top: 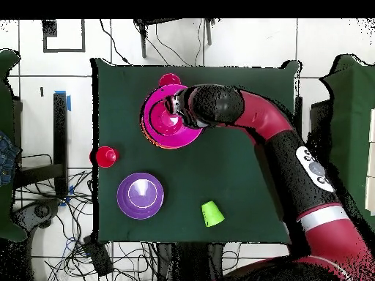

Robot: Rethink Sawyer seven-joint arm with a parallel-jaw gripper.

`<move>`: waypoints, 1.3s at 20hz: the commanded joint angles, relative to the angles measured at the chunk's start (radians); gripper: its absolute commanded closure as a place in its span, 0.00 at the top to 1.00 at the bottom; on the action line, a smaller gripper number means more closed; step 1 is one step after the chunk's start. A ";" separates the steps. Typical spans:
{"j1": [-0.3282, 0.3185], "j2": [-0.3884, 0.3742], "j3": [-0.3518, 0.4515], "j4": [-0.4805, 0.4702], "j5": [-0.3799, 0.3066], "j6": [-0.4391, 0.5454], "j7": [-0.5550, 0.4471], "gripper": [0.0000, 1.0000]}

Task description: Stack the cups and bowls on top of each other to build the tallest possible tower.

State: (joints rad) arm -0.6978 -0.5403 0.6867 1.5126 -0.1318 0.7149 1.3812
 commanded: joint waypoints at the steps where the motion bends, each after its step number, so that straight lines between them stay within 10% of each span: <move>1: -0.028 0.075 0.005 -0.105 -0.086 0.091 -0.173 1.00; 26: -0.036 0.019 0.039 -0.047 -0.073 0.114 -0.104 1.00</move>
State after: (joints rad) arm -0.7460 -0.5489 0.7060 1.4660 -0.1593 0.7346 1.3812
